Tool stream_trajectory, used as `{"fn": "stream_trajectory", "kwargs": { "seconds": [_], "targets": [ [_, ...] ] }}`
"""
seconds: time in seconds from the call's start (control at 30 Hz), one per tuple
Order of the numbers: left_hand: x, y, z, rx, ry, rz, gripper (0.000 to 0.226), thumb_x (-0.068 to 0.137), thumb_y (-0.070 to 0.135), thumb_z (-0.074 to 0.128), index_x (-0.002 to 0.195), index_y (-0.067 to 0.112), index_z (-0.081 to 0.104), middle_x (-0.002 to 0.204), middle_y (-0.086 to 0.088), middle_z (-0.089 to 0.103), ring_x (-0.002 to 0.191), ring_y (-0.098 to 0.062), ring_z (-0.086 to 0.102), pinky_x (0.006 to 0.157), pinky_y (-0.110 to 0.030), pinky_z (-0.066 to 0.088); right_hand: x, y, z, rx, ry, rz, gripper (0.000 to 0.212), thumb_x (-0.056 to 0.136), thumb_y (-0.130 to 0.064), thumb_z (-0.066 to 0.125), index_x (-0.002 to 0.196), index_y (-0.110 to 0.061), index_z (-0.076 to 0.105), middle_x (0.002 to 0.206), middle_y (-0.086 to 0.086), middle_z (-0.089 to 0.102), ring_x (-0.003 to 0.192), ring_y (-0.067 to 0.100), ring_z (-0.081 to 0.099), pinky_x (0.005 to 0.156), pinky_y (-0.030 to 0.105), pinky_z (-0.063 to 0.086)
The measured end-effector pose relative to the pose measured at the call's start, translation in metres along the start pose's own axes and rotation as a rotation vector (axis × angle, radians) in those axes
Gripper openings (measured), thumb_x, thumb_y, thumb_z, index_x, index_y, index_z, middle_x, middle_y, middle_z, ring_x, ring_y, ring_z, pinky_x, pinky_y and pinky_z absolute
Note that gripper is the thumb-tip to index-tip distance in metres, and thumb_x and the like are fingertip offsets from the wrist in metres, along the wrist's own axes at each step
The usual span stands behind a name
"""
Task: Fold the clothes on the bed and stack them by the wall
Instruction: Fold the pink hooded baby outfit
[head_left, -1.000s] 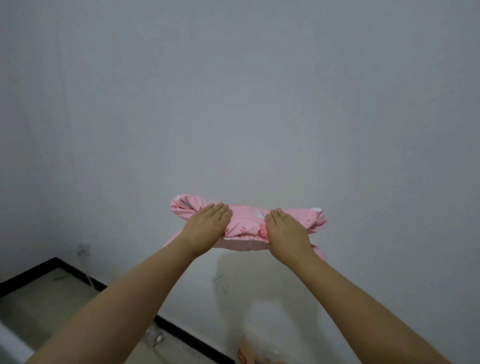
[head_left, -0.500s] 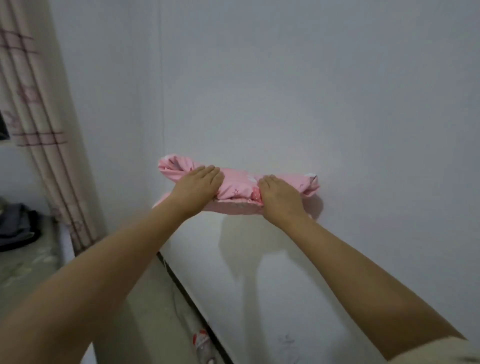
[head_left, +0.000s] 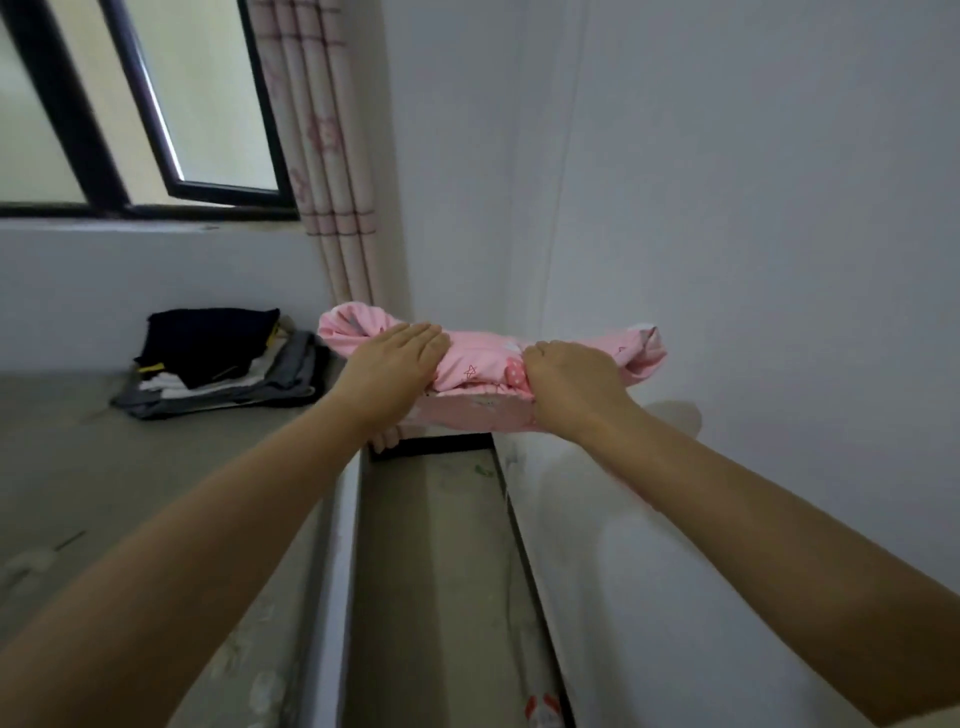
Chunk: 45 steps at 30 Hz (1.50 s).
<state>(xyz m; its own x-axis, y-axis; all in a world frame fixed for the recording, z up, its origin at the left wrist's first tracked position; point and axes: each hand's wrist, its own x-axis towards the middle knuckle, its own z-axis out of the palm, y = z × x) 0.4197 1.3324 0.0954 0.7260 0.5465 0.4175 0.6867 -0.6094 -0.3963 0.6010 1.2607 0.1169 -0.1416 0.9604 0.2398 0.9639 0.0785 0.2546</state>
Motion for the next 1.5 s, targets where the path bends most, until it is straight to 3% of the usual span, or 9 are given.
{"fn": "stream_trajectory", "kwargs": {
  "seconds": [0.1, 0.27, 0.5, 0.77, 1.03, 1.17, 1.27, 1.4, 1.5],
  "targets": [
    [0.011, -0.046, 0.031, 0.096, -0.022, -0.026, 0.059, 0.024, -0.003, 0.089, 0.08, -0.006, 0.071, 0.079, -0.019, 0.072, 0.068, -0.029, 0.071, 0.052, -0.038, 0.055, 0.077, -0.01, 0.025, 0.086, -0.019, -0.113, 0.027, 0.085, -0.009, 0.051, 0.112, -0.007, 0.055, 0.114, 0.01, 0.062, 0.103, 0.026, 0.059, 0.072, 0.029, 0.038],
    [0.047, -0.134, 0.077, 0.144, -0.185, -0.218, 0.052, 0.064, -0.008, 0.073, 0.113, -0.01, 0.059, 0.116, -0.028, 0.06, 0.108, -0.037, 0.06, 0.091, -0.042, 0.048, 0.214, -0.029, 0.059, 0.239, -0.004, -0.274, 0.033, 0.085, -0.013, 0.056, 0.118, -0.008, 0.052, 0.118, 0.01, 0.061, 0.108, 0.026, 0.058, 0.085, 0.033, 0.045],
    [0.037, -0.261, 0.14, 0.327, -0.32, -0.344, 0.062, 0.019, -0.001, 0.088, 0.079, -0.004, 0.073, 0.084, -0.017, 0.072, 0.074, -0.027, 0.071, 0.056, -0.036, 0.056, 0.386, -0.116, 0.11, 0.353, 0.189, -0.557, 0.051, 0.087, -0.012, 0.048, 0.135, -0.004, 0.035, 0.136, 0.013, 0.045, 0.124, 0.023, 0.043, 0.101, 0.032, 0.032],
    [0.004, -0.44, 0.274, 0.314, -0.494, -0.604, 0.058, 0.094, 0.006, 0.039, 0.145, 0.001, 0.013, 0.153, -0.016, 0.013, 0.142, -0.021, 0.016, 0.115, -0.027, 0.007, 0.584, -0.255, 0.167, 0.375, 0.098, -0.75, 0.061, 0.09, -0.022, 0.051, 0.142, -0.007, 0.024, 0.146, 0.009, 0.036, 0.134, 0.021, 0.033, 0.109, 0.031, 0.026],
    [0.02, -0.586, 0.384, 0.133, -0.471, -0.711, 0.046, 0.086, -0.002, 0.04, 0.131, -0.011, 0.039, 0.138, -0.029, 0.039, 0.126, -0.038, 0.043, 0.105, -0.044, 0.034, 0.753, -0.338, 0.206, 0.347, 0.231, -0.834, 0.048, 0.039, -0.009, 0.085, 0.083, 0.002, 0.071, 0.07, 0.015, 0.07, 0.059, 0.027, 0.068, 0.051, 0.023, 0.052],
    [0.036, -0.665, 0.439, 0.251, -0.667, -0.741, 0.048, 0.096, 0.005, 0.026, 0.143, 0.0, 0.021, 0.152, -0.019, 0.017, 0.141, -0.031, 0.017, 0.115, -0.037, 0.01, 0.827, -0.366, 0.22, 0.227, 0.38, -0.806, 0.045, 0.024, -0.017, 0.087, 0.063, -0.001, 0.07, 0.052, 0.008, 0.063, 0.037, 0.019, 0.057, 0.036, 0.016, 0.039],
    [0.055, -0.71, 0.478, 0.351, -0.6, -0.675, 0.047, 0.079, 0.004, 0.032, 0.115, 0.001, 0.062, 0.124, -0.02, 0.058, 0.115, -0.031, 0.056, 0.094, -0.037, 0.046, 0.881, -0.388, 0.24, 0.216, 0.416, -0.769, 0.048, 0.025, -0.02, 0.085, 0.067, -0.001, 0.073, 0.055, 0.008, 0.066, 0.037, 0.017, 0.057, 0.038, 0.015, 0.039],
    [0.047, -0.729, 0.551, 0.389, -0.617, -0.818, 0.037, 0.065, 0.01, 0.049, 0.09, 0.019, 0.075, 0.107, -0.013, 0.069, 0.095, -0.029, 0.067, 0.069, -0.045, 0.055, 0.9, -0.437, 0.306, 0.194, 0.181, -0.734, 0.055, 0.039, -0.031, 0.08, 0.088, -0.007, 0.075, 0.078, 0.005, 0.073, 0.048, 0.014, 0.06, 0.048, 0.017, 0.045],
    [0.012, -0.707, 0.625, 0.212, -0.916, -0.994, 0.059, 0.086, 0.005, 0.047, 0.141, 0.017, 0.033, 0.151, -0.015, 0.023, 0.138, -0.025, 0.027, 0.108, -0.044, 0.03, 0.885, -0.465, 0.364, 0.323, -0.305, -0.878, 0.064, 0.074, -0.022, 0.067, 0.127, 0.005, 0.046, 0.126, 0.017, 0.054, 0.1, 0.029, 0.059, 0.081, 0.029, 0.047]
  ]
}}
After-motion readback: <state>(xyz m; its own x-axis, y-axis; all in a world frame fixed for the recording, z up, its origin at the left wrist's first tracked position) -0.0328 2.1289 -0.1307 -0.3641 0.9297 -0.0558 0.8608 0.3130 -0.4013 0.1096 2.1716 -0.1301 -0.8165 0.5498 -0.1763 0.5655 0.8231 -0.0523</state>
